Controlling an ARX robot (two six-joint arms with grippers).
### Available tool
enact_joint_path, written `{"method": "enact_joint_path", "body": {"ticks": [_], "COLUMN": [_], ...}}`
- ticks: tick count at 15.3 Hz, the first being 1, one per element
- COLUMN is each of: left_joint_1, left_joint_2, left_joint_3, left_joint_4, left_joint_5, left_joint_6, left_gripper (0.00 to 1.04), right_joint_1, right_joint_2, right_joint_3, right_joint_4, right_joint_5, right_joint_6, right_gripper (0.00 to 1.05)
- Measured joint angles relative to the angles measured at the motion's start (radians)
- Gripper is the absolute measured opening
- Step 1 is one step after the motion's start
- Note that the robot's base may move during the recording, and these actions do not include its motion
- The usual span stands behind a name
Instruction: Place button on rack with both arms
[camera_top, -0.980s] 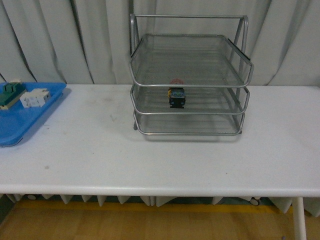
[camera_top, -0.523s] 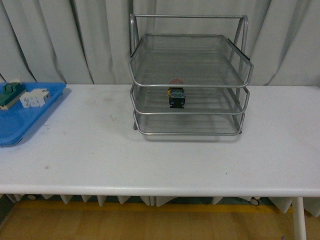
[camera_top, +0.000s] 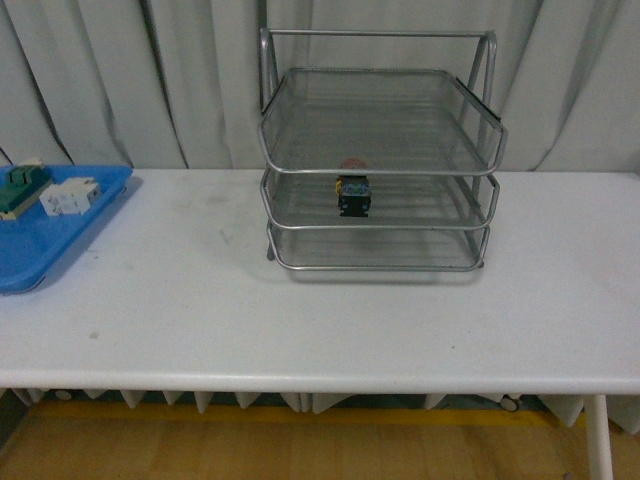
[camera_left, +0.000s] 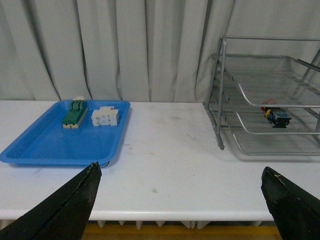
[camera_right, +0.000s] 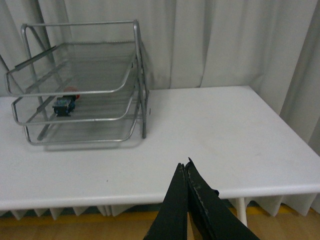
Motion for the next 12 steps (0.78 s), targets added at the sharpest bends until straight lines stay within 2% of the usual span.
{"method": "enact_joint_path", "body": {"ticks": [3, 4, 5, 9, 11, 12], "left_joint_1": [0.0, 0.0, 0.0, 0.0, 0.0, 0.0], "left_joint_2": [0.0, 0.0, 0.0, 0.0, 0.0, 0.0], "left_joint_3": [0.0, 0.0, 0.0, 0.0, 0.0, 0.0], "left_joint_4": [0.001, 0.0, 0.0, 0.0, 0.0, 0.0], "left_joint_5": [0.0, 0.0, 0.0, 0.0, 0.0, 0.0], "left_joint_6": [0.0, 0.0, 0.0, 0.0, 0.0, 0.0], "left_gripper": [0.98, 0.98, 0.98, 0.98, 0.98, 0.98], "right_joint_1": [0.0, 0.0, 0.0, 0.0, 0.0, 0.0], "right_joint_2": [-0.078, -0.081, -0.08, -0.08, -0.08, -0.08], "right_joint_3": [0.0, 0.0, 0.0, 0.0, 0.0, 0.0], "right_joint_4": [-0.039, -0.035, -0.036, -0.036, -0.036, -0.036], "right_joint_5": [0.001, 0.001, 0.001, 0.001, 0.001, 0.001], "right_joint_6": [0.0, -0.003, -0.003, -0.003, -0.003, -0.003], "right_gripper": [0.02, 0.1, 0.25, 0.63, 0.91, 1.0]}}
